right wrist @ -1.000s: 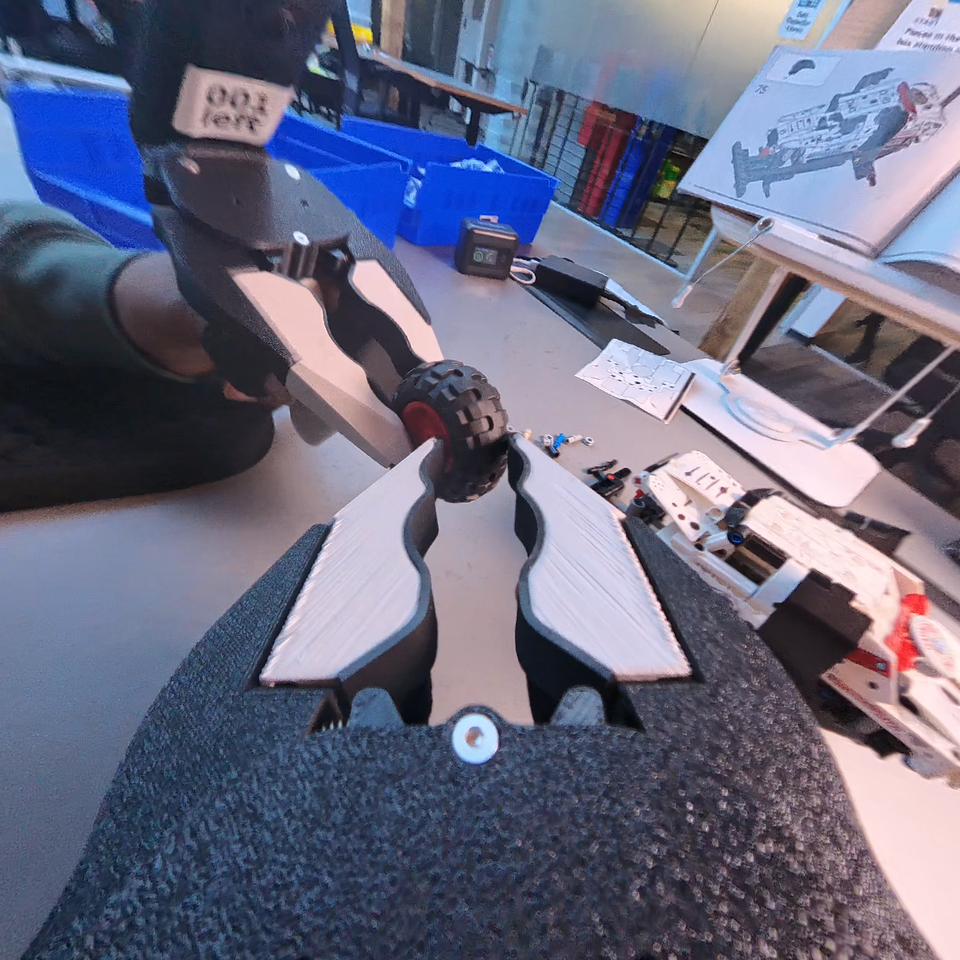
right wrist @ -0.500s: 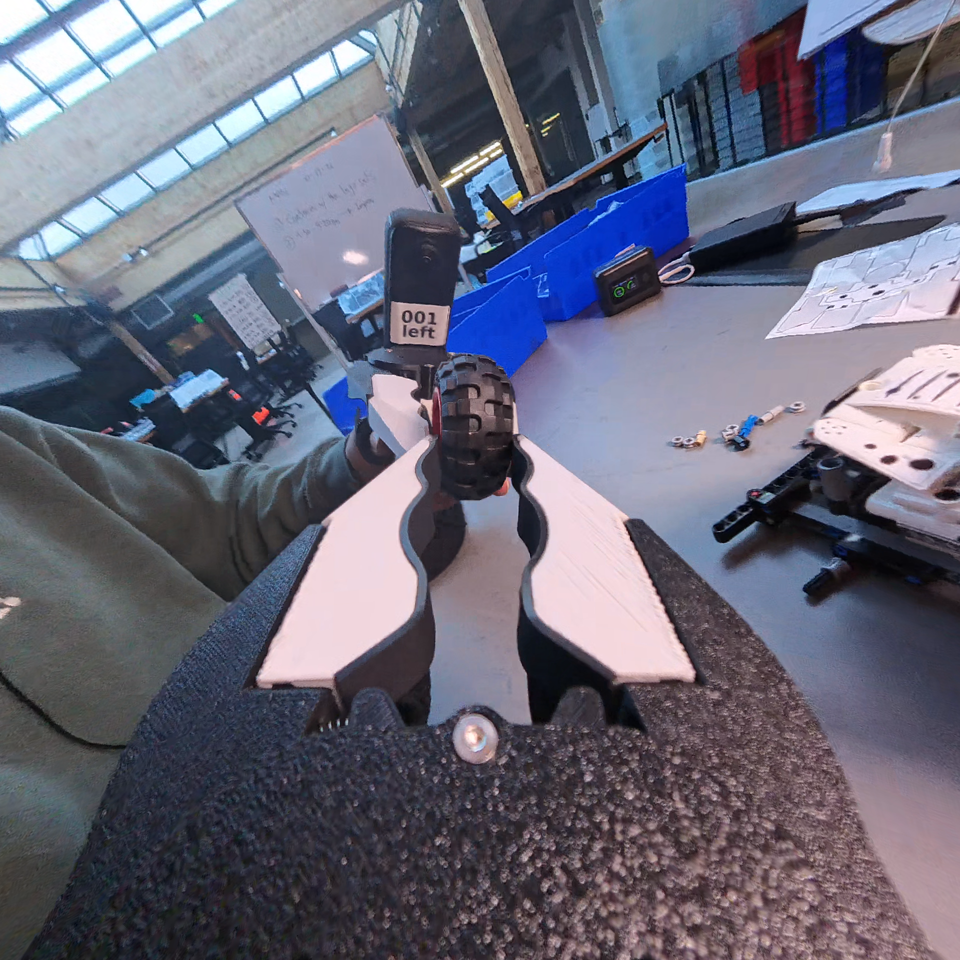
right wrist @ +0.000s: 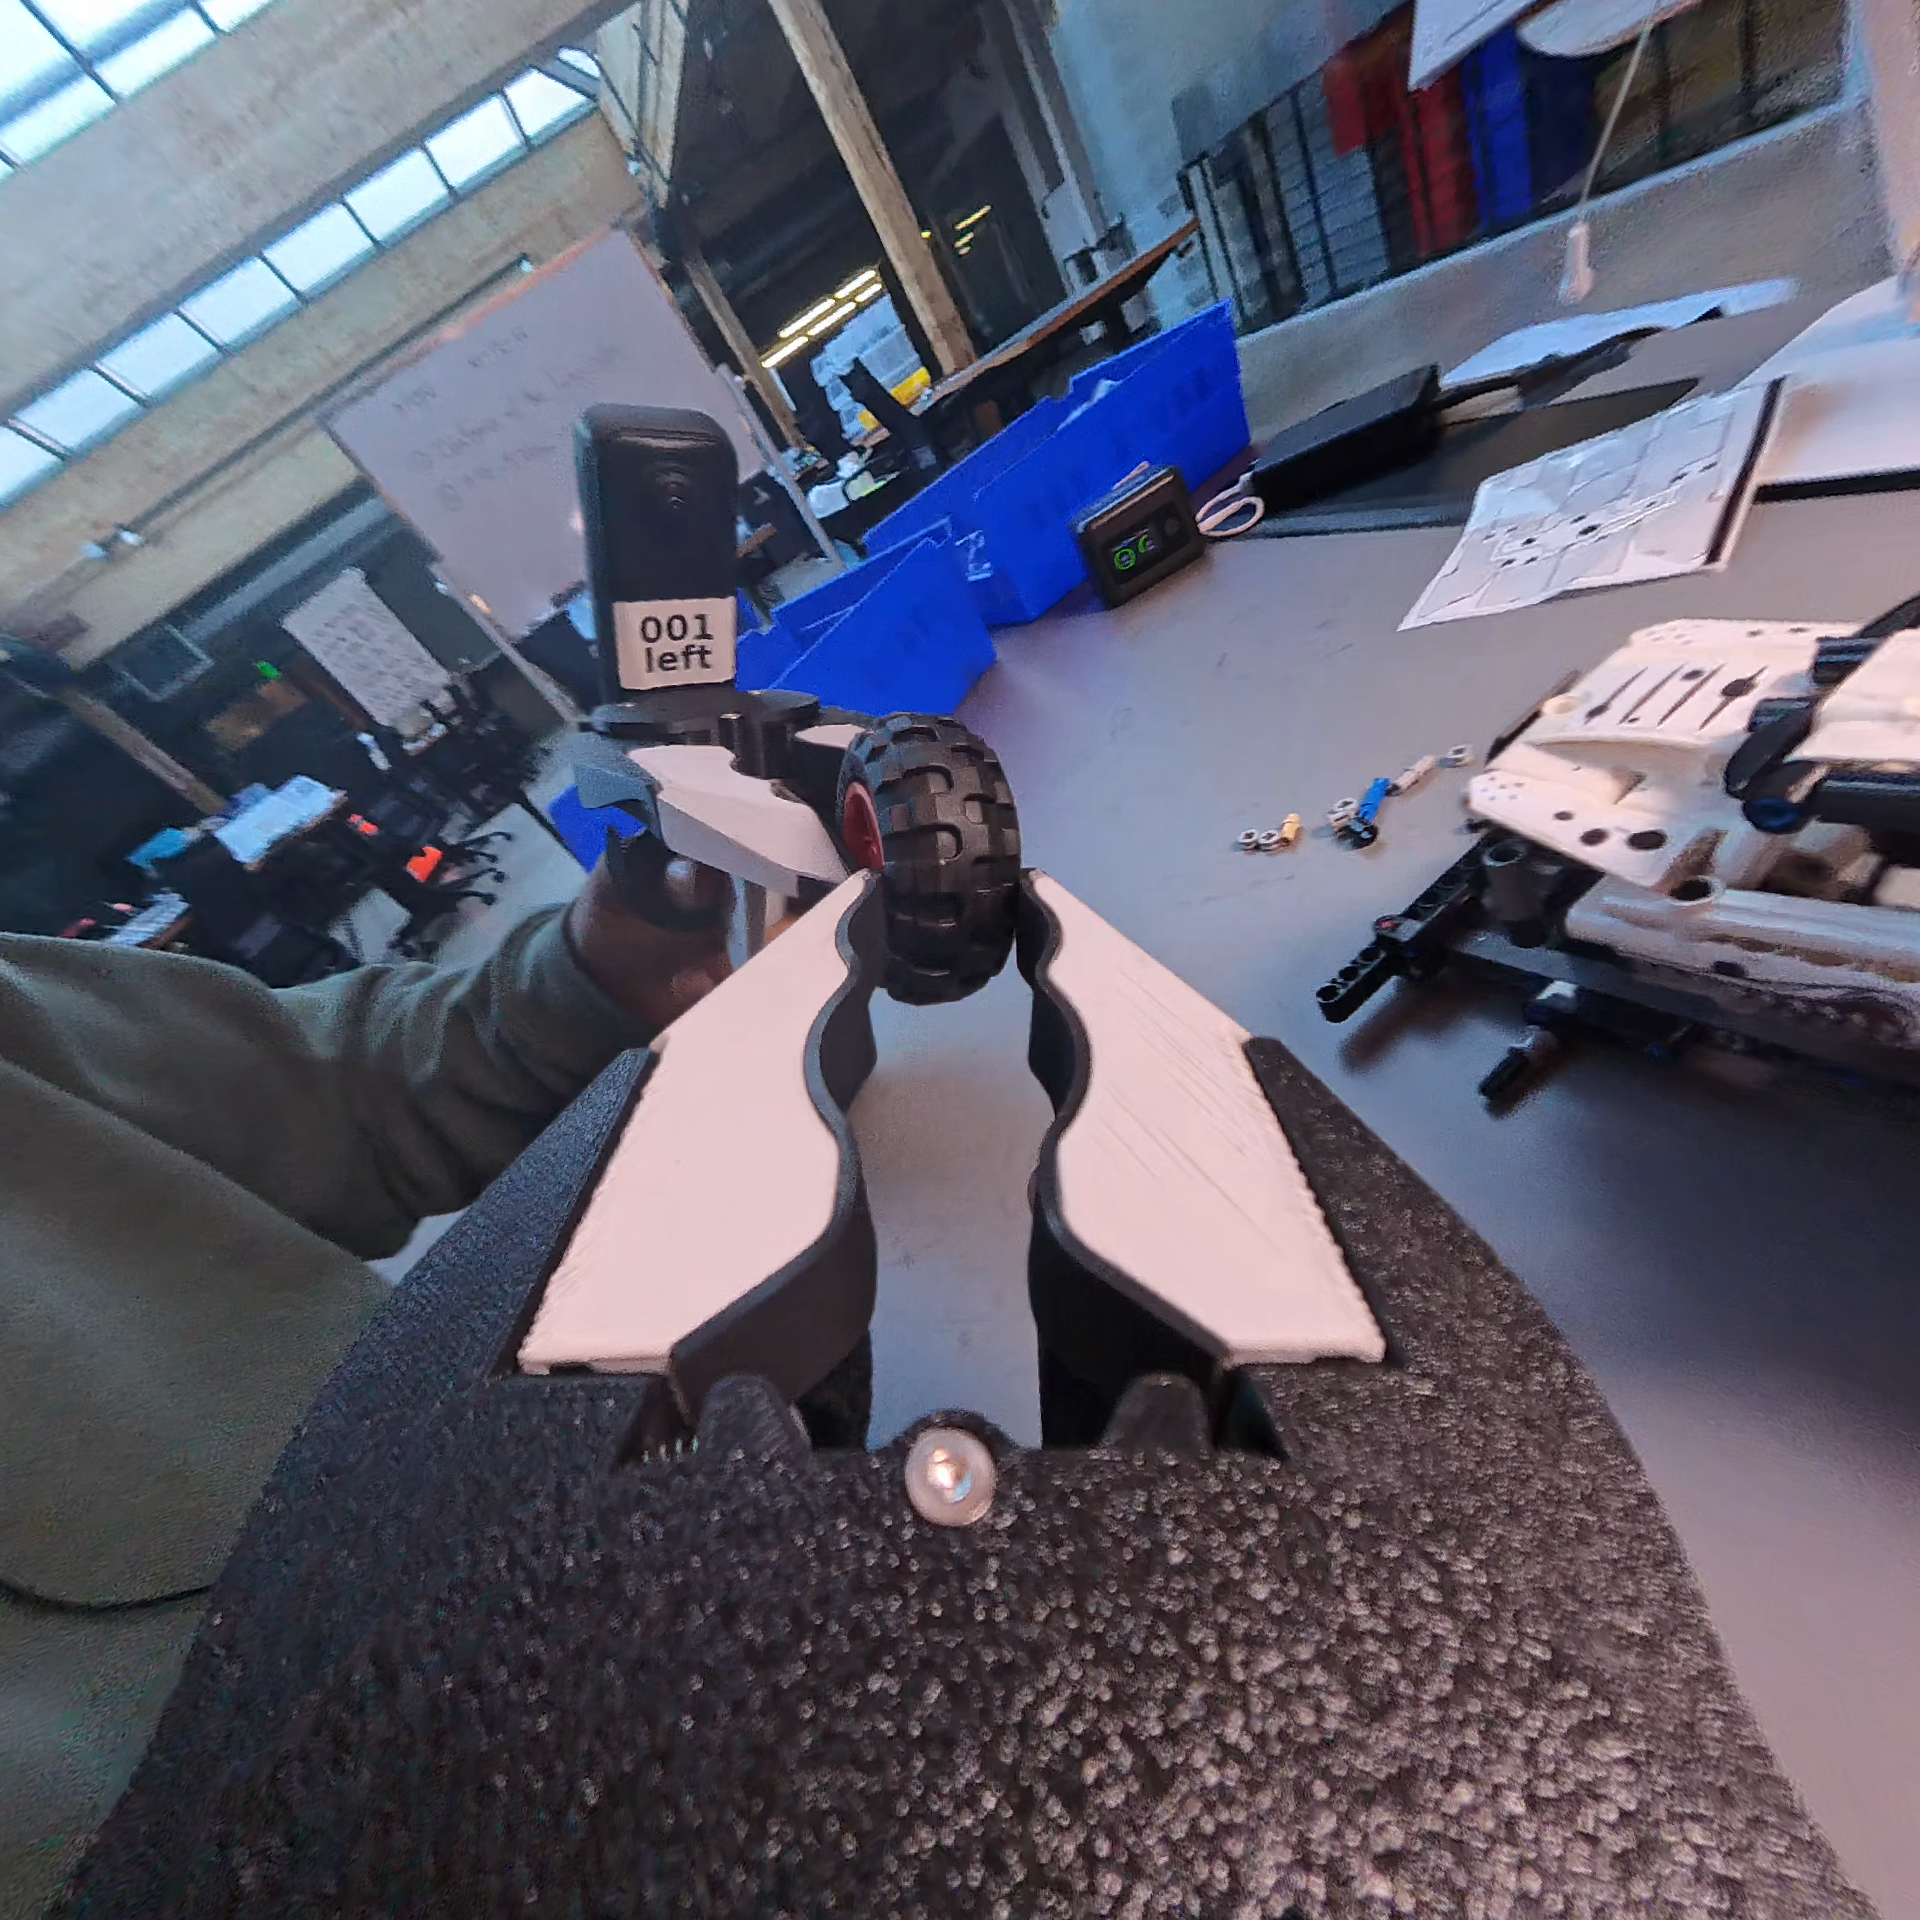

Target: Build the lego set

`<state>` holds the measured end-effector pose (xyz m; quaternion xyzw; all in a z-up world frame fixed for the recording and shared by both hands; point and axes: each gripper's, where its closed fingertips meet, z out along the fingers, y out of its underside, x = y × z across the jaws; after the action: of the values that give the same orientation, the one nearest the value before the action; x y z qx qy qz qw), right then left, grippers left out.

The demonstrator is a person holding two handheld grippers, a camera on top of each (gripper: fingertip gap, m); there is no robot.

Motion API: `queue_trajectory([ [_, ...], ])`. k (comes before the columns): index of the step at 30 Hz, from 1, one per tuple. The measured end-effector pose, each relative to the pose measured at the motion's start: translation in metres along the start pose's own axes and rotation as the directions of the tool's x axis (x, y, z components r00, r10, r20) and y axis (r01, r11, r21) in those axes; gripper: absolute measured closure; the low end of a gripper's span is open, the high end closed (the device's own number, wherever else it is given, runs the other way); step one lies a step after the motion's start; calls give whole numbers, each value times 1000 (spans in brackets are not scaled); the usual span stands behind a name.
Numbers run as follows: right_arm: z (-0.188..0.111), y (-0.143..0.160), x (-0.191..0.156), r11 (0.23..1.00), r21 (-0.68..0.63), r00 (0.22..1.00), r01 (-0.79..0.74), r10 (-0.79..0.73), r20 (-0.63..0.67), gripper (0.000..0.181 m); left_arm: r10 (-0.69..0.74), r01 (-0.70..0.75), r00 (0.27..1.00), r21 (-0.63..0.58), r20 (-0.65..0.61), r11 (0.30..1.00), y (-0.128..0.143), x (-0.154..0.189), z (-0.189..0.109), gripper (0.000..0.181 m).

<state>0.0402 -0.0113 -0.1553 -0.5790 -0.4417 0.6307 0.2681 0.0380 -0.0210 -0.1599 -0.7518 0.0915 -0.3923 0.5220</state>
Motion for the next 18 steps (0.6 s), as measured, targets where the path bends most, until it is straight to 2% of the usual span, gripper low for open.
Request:
queue_trajectory([
  [4, -1, -3, 4, 991, 8, 986, 131, -129, -105, 164, 128, -128, 986, -9, 110, 992, 0, -2, 4, 160],
  [7, -3, -4, 3, 977, 14, 965, 215, -210, -159, 168, 293, -290, 934, -42, 204, 956, 0, -2, 5, 162],
  [10, -5, -17, -10, 929, 76, 923, 363, -347, -166, 166, 388, -397, 898, 1, 209, 918, -12, 9, 2, 161],
  [13, -9, -21, -21, 866, 106, 870, 489, -475, -132, 159, 524, -538, 828, 21, 201, 842, -15, 19, -2, 157],
  [14, -11, -19, -26, 831, 102, 836, 546, -534, -124, 158, 591, -607, 780, 18, 206, 794, -14, 23, -4, 156],
  [15, -13, -17, -31, 777, 100, 782, 622, -609, -128, 157, 677, -697, 700, 9, 226, 717, -13, 28, -6, 156],
  [18, -19, -12, -51, 572, 96, 580, 815, -800, -152, 147, 875, -905, 381, -75, 300, 419, -12, 40, -11, 155],
])
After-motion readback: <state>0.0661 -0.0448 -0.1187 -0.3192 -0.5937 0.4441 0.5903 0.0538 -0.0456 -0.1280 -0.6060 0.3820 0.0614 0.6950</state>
